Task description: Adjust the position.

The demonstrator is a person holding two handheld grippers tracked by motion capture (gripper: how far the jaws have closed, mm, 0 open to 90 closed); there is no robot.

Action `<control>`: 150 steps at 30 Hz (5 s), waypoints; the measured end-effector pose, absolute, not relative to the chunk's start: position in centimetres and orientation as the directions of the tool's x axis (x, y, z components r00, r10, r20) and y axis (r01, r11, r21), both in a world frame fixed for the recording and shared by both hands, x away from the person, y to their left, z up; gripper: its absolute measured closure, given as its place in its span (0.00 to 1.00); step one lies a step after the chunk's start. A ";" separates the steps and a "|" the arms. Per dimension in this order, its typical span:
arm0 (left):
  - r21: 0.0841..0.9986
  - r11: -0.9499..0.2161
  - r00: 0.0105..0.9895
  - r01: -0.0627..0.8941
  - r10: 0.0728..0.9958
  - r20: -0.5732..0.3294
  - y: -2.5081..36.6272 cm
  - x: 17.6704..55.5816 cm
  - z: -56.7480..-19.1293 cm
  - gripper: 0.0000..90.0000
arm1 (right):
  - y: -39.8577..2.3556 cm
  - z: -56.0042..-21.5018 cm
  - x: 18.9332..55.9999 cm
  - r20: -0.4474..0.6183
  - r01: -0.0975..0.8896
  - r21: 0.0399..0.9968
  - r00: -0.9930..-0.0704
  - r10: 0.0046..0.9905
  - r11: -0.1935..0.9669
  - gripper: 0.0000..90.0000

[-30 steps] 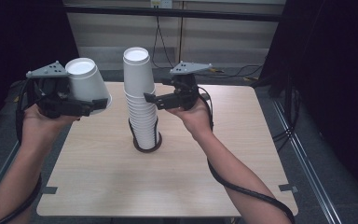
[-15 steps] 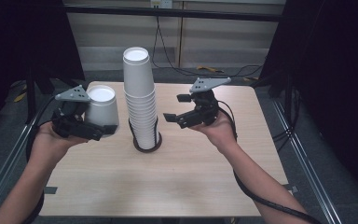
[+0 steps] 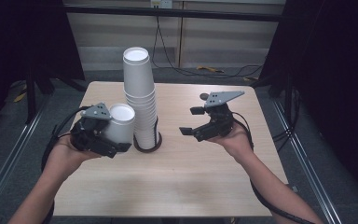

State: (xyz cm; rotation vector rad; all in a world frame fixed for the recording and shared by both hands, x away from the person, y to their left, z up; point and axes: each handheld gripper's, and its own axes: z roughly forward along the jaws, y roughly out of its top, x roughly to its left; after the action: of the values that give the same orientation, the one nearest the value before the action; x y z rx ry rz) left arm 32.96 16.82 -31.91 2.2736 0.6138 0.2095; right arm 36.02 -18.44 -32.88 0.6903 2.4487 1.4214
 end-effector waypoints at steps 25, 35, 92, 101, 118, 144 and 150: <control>0.598 -0.738 0.931 0.313 0.364 -0.037 8.9 31.8 -35.7 0.18 | -22.6 -36.4 33.8 0.085 0.357 0.804 -0.860 0.503 0.476 0.17; 0.556 -0.770 0.940 0.313 0.337 -0.062 6.2 32.9 -37.4 0.17 | -22.2 -36.9 33.0 0.081 0.344 0.773 -0.887 0.455 0.533 0.17; 0.435 -0.886 0.986 0.163 0.166 -0.030 -0.1 33.2 -39.3 0.17 | -17.2 -35.6 33.8 0.062 0.163 0.617 -0.985 0.160 0.770 0.20; 0.432 -0.892 0.990 0.137 0.143 -0.020 -0.7 33.2 -39.3 0.17 | -16.9 -35.9 33.9 0.088 0.167 0.621 -0.986 0.144 0.766 0.21; 0.446 -0.888 0.993 0.113 0.120 -0.012 -0.9 33.0 -39.4 0.19 | -17.4 -36.0 33.8 0.112 0.171 0.622 -0.985 0.130 0.764 0.28; 0.449 -0.890 0.995 0.079 0.100 0.022 -0.8 32.9 -39.1 0.18 | -17.6 -36.4 33.8 0.097 0.156 0.604 -0.988 0.122 0.782 0.27; 0.494 -0.868 0.997 0.046 0.073 0.036 -0.4 33.0 -39.1 0.17 | -18.0 -36.3 33.6 0.093 0.164 0.613 -0.986 0.135 0.773 0.28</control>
State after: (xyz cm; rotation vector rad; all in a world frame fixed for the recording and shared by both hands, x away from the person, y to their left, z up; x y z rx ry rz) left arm 33.02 -0.40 -39.06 2.6240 0.0832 0.0719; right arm 33.58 -17.98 -36.27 0.2533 2.9988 1.0427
